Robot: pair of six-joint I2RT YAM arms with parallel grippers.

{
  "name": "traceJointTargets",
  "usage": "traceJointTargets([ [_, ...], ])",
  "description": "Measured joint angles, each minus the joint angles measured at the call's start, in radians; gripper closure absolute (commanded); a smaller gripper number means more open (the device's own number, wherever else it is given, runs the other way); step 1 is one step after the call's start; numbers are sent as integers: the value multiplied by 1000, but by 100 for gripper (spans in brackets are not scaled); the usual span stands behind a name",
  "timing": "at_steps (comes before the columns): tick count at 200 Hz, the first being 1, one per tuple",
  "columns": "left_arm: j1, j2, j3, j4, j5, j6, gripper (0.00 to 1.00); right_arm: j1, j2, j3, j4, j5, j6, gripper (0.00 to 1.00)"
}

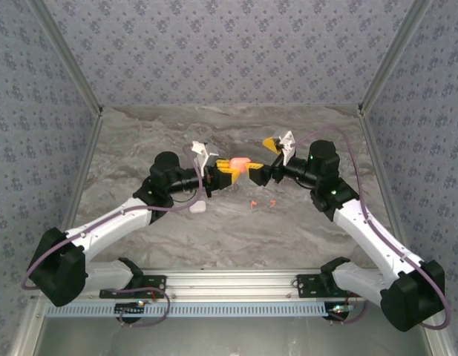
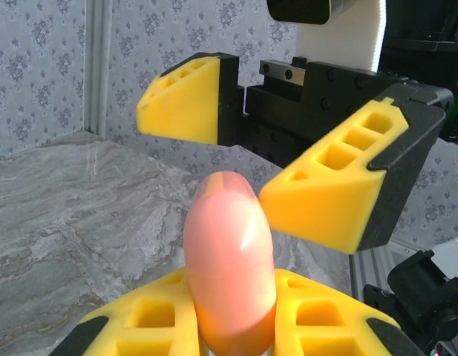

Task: Insert wireless bluetooth earbuds into charging case

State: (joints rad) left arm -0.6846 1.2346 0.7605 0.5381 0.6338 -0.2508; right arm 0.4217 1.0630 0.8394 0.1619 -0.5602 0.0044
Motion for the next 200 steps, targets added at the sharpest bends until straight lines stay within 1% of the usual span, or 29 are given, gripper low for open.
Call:
traceJointTargets([
  [58,-8,1,3,-13,35,8,100,-30,48,54,-3,-1,4,0],
  [99,-8,0,5,-23,21,31,100,-50,12,55,-40,0,12,0],
  [112,-8,-5,3,-35,-8,42,100,-60,-29,60,-85,13,16,0],
  [129,-8,-33,-20,-39,-65,54,100,-74,-76,96,-192,41,27,0],
  [159,-8,-116,-105,-35,-149,76,100,-106,-104,162,-388,95,61,0],
  [175,-8,-145,-125,-42,-175,87,100,-112,-96,162,-479,115,76,5],
  [200,-8,-174,-129,-50,-195,103,100,-111,-51,125,-561,115,100,17],
])
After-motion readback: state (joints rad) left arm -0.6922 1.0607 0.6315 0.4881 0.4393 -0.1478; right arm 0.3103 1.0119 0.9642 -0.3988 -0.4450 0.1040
